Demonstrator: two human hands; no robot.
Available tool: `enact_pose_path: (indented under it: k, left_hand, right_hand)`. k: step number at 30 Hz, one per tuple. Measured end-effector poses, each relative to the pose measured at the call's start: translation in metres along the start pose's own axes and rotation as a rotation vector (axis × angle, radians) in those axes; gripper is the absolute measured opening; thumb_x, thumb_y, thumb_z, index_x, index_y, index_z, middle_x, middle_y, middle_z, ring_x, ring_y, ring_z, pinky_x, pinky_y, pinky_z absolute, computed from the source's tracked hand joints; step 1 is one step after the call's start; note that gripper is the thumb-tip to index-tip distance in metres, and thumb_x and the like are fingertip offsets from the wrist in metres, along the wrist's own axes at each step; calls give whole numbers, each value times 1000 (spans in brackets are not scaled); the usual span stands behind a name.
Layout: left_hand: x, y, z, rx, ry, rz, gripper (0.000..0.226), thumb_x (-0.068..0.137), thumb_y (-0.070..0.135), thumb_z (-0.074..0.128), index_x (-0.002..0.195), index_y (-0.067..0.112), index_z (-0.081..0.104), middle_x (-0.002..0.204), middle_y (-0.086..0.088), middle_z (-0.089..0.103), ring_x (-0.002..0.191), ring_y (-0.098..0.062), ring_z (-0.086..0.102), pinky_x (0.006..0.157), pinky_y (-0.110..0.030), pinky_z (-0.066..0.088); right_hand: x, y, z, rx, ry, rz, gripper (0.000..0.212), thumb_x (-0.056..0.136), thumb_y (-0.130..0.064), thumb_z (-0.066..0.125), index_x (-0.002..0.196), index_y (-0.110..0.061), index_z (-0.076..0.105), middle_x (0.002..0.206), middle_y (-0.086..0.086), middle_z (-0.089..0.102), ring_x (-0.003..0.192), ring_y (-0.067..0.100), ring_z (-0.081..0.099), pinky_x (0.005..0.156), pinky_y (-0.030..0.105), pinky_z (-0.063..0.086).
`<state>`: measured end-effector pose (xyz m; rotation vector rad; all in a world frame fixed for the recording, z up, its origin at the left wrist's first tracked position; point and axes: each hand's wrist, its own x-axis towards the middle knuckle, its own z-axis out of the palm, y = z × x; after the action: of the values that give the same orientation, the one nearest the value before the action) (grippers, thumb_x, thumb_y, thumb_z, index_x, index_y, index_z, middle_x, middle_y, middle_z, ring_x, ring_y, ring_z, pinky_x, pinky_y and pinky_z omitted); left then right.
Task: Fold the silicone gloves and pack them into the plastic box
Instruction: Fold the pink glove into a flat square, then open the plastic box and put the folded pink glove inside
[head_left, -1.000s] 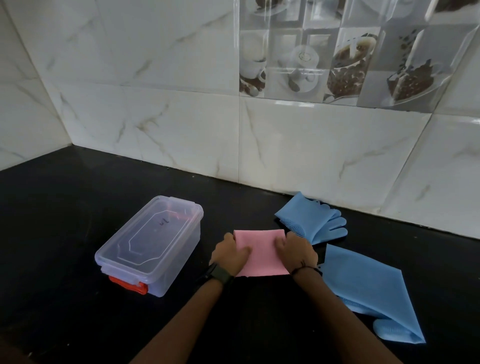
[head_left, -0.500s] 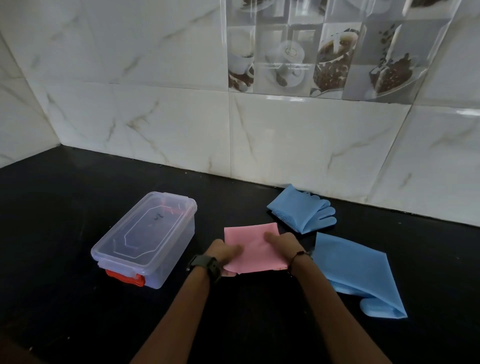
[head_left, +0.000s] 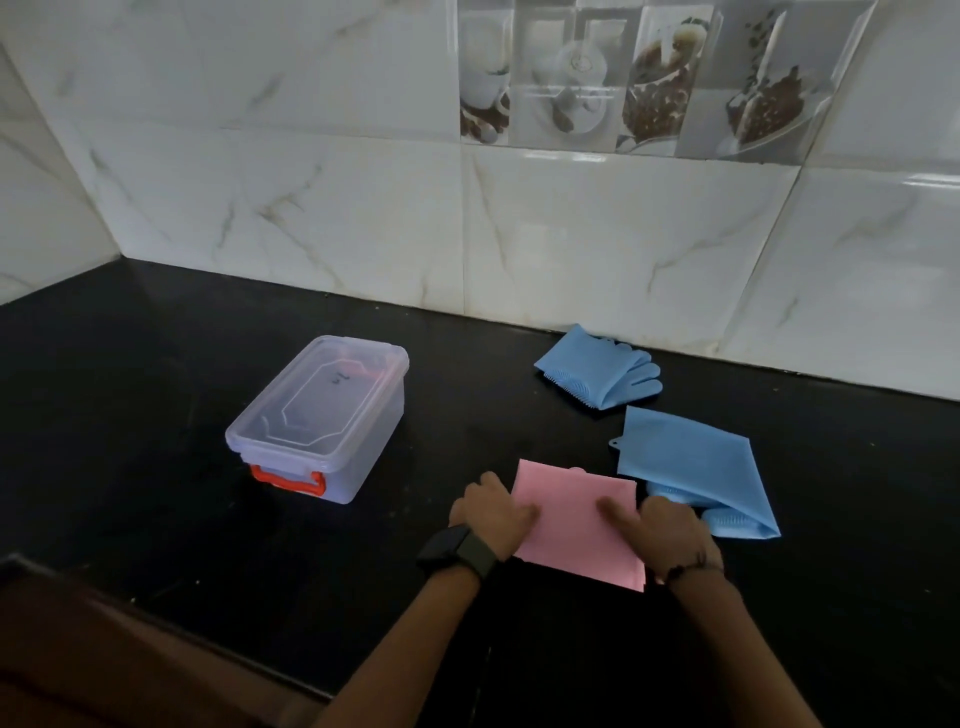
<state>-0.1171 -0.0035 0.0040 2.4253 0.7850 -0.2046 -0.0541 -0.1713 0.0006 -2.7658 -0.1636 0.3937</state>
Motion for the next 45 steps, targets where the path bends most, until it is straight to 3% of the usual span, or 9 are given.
enact_pose_path:
  k: [5, 10, 13, 16, 18, 23, 34, 41, 45]
  left_hand:
    - [-9, -41, -67, -429, 483, 47, 23, 88, 31, 58, 99, 11, 56, 99, -10, 59, 80, -12, 52, 69, -23, 41]
    - [-14, -98, -124, -875, 906, -200, 30, 86, 16, 62, 113, 5, 55, 116, -13, 59, 96, -19, 55, 83, -33, 50]
    - [-9, -122, -128, -1141, 867, -383, 36, 85, 14, 63, 117, 2, 51, 120, -15, 58, 102, -26, 58, 90, -40, 51]
    - [-2, -129, -119, -1428, 734, -526, 35, 85, 11, 62, 118, 2, 55, 113, -13, 62, 100, -27, 59, 87, -38, 48]
    - [4, -127, -110, -1523, 634, -555, 32, 84, 9, 63, 115, 0, 59, 110, -18, 65, 100, -30, 61, 87, -41, 49]
    - [15, -119, -102, -1322, 592, -571, 43, 80, 9, 65, 119, -2, 54, 111, -22, 64, 102, -36, 62, 90, -42, 52]
    - [19, -126, -153, -344, 454, -400, 23, 89, 13, 54, 101, -5, 62, 107, -21, 66, 98, -35, 65, 80, -36, 53]
    - [19, -119, -169, -463, 293, -354, 28, 82, 7, 59, 108, -6, 58, 98, -18, 61, 102, -34, 61, 89, -39, 51]
    - [21, -117, -169, -409, 306, -337, 23, 85, 7, 57, 105, -4, 57, 86, -13, 54, 88, -29, 56, 75, -35, 46]
  right_hand:
    - [14, -62, -47, -63, 185, -310, 50, 87, -56, 45, 55, -18, 38, 55, -2, 40, 51, 10, 39, 48, 23, 30]
    - [51, -205, -49, 113, 37, -614, 43, 87, -45, 49, 79, -5, 62, 71, 6, 54, 73, 25, 55, 72, 39, 48]
    - [66, -275, -31, 65, -55, -695, 38, 86, -43, 48, 60, -14, 48, 62, 5, 47, 67, 22, 45, 53, 30, 33]
    - [84, -312, -10, -39, -107, -694, 42, 89, -39, 47, 102, -2, 60, 103, 19, 63, 85, 22, 51, 66, 26, 35]
    - [95, -322, 1, -123, -148, -708, 31, 90, -32, 45, 86, -5, 60, 91, 15, 62, 86, 26, 57, 61, 24, 37]
    - [112, -319, 10, -198, -115, -687, 34, 85, -15, 44, 52, -15, 36, 55, 2, 40, 47, 16, 38, 43, 23, 28]
    - [62, -188, -23, 160, -352, -340, 23, 79, -26, 67, 82, -5, 58, 61, 9, 61, 49, 15, 58, 41, 21, 48]
    - [51, -179, -21, 439, -378, -180, 25, 83, -27, 64, 84, -6, 50, 55, 5, 46, 41, 10, 36, 38, 18, 33]
    - [48, -179, -25, 500, -397, -147, 24, 83, -24, 65, 77, -8, 47, 53, 4, 43, 40, 10, 35, 33, 15, 32]
